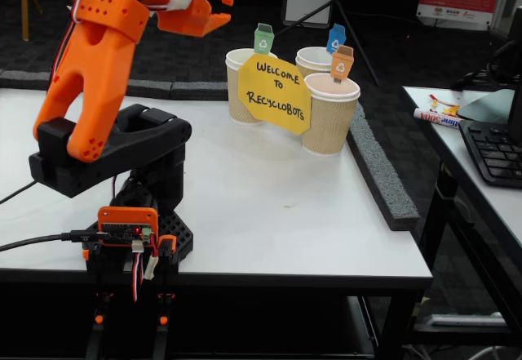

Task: Sort rubbish by color.

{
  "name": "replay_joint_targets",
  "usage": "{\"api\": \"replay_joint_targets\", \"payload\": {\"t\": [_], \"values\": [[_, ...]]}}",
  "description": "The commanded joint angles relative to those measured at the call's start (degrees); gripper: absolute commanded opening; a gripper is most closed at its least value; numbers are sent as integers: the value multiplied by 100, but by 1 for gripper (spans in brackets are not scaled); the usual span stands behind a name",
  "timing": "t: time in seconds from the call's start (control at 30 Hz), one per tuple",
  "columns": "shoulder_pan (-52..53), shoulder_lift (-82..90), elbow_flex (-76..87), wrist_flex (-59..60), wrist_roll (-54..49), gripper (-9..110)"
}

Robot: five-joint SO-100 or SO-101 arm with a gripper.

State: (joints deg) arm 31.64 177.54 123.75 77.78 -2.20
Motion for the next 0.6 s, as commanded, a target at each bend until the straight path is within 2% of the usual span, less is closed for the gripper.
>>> {"api": "replay_joint_targets", "payload": {"t": [0.0, 0.27, 0.57], "values": [[149, -53, -589, -26, -123, 0], [97, -53, -606, 62, -123, 0], [-738, -53, -316, 62, -123, 0]]}}
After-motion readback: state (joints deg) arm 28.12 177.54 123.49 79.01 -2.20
